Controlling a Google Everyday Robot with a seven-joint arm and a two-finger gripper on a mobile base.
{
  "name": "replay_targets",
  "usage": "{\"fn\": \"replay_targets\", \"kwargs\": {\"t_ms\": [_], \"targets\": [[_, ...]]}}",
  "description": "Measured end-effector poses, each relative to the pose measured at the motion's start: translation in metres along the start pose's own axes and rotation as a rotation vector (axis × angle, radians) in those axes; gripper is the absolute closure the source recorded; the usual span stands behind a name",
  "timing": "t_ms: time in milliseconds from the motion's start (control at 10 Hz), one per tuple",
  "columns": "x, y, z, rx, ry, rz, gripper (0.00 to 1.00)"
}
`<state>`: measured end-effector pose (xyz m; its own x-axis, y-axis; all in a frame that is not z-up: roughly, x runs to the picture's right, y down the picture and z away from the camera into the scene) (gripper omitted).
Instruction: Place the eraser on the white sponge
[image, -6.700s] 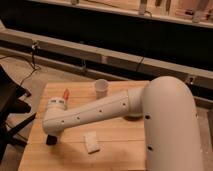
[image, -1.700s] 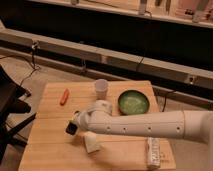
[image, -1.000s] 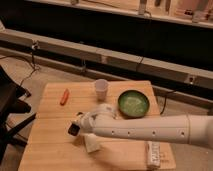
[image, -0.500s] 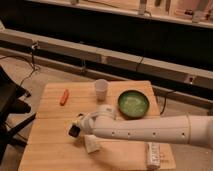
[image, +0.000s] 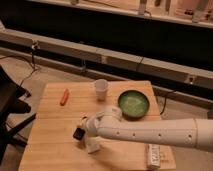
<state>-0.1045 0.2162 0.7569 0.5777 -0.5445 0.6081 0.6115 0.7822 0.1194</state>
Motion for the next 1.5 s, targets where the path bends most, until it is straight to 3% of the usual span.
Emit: {"fn": "replay_targets", "kwargs": {"t_ms": [500, 600, 900, 1300, 1500], "targets": [[-0.007, 0.033, -0.001, -0.012, -0.009, 0.057, 1.0], [-0.009, 0.037, -0.001, -0.017, -0.007, 0.066, 0.95], [-0.011, 0.042, -0.004, -0.04, 0.005, 0.096, 0.63], [-0.008, 0.038, -0.005, -0.01, 0.001, 0.087, 0.24], [-0.01, 0.04, -0.007, -0.015, 0.0, 0.099, 0.2]]}}
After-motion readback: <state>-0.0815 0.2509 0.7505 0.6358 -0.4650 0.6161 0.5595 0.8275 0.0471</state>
